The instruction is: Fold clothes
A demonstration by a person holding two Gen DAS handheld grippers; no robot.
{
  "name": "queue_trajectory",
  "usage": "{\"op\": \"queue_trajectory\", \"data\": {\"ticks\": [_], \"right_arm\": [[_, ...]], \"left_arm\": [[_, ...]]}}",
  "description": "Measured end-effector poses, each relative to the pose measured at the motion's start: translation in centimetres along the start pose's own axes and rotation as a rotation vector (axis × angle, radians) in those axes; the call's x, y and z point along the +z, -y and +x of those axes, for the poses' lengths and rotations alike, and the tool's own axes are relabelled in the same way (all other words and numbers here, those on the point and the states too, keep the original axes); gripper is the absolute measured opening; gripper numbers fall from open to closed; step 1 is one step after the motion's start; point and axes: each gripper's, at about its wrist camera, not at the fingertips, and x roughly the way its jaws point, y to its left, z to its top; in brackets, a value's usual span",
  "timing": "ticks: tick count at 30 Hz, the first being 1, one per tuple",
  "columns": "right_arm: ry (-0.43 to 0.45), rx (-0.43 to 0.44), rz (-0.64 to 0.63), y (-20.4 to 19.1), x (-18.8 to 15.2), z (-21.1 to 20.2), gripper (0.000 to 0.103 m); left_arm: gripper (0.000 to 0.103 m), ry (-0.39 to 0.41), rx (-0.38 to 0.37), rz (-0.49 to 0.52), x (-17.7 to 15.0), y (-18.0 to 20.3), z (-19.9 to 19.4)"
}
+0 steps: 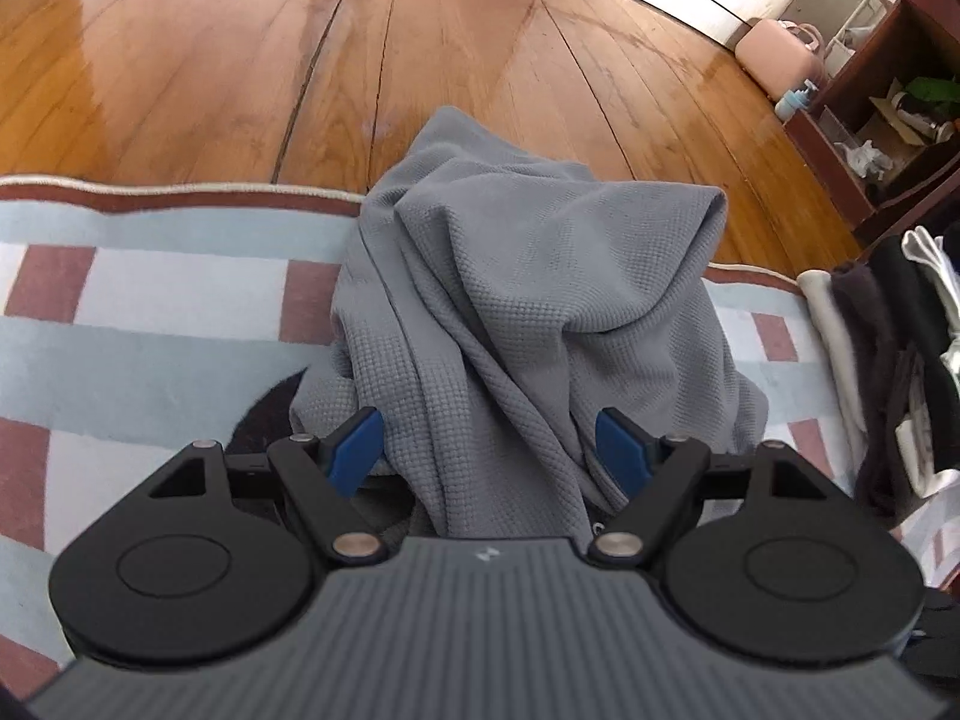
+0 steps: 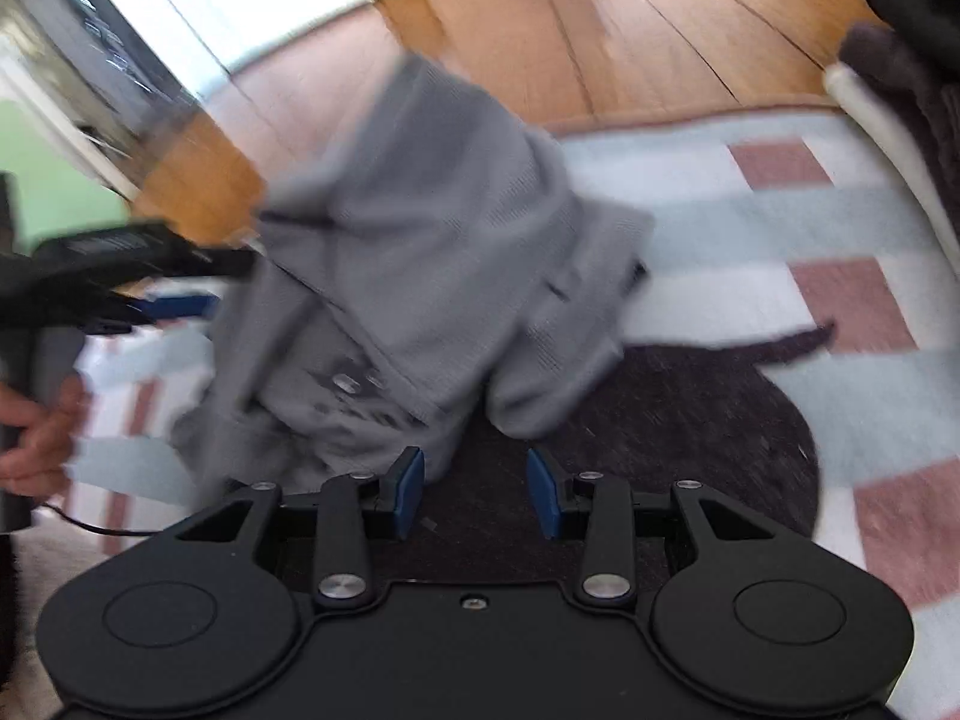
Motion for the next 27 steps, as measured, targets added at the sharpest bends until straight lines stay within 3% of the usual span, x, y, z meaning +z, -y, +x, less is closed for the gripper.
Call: {"op": "queue_trajectory", "data": {"ticks": [7, 15, 16, 17, 18, 19, 23, 27], "right_arm": [[-0.037, 0.082, 0.124, 0.9, -0.3, 0.7, 0.043], [-0.004, 0.077, 0.069, -2.4, -1.0, -1.4, 0.046], [0.001, 0.074, 0.066, -2.8, -1.0, -1.6, 0.050], [0.009, 0.069, 0.073, -3.1, -1.1, -1.8, 0.051], [0.017, 0.064, 0.080, -3.4, -1.2, -2.0, 0.051], [0.022, 0.057, 0.085, -3.7, -1.2, -2.2, 0.051], [-0.001, -0.004, 0.047, -5.5, -1.5, -3.5, 0.051], [-0.019, -0.107, -0.001, -6.8, -0.2, -5.1, 0.051]], "left_arm": [[0.078, 0.014, -0.044, 0.000, -0.3, 0.2, -0.8], [0.077, -0.115, -0.041, 0.022, -0.1, 0.5, 1.5], [0.074, -0.109, -0.051, 0.010, -0.2, 0.4, 1.4], [0.052, -0.080, -0.047, 0.010, -0.1, 0.3, 1.0], [0.021, -0.051, -0.043, 0.011, -0.1, 0.3, 0.6], [0.010, -0.019, -0.008, 0.032, 0.0, 0.4, 0.0], [0.008, 0.085, 0.108, 0.093, 0.2, 0.8, -1.9], [0.008, 0.066, 0.111, 0.034, 0.6, -0.1, -2.5]]}}
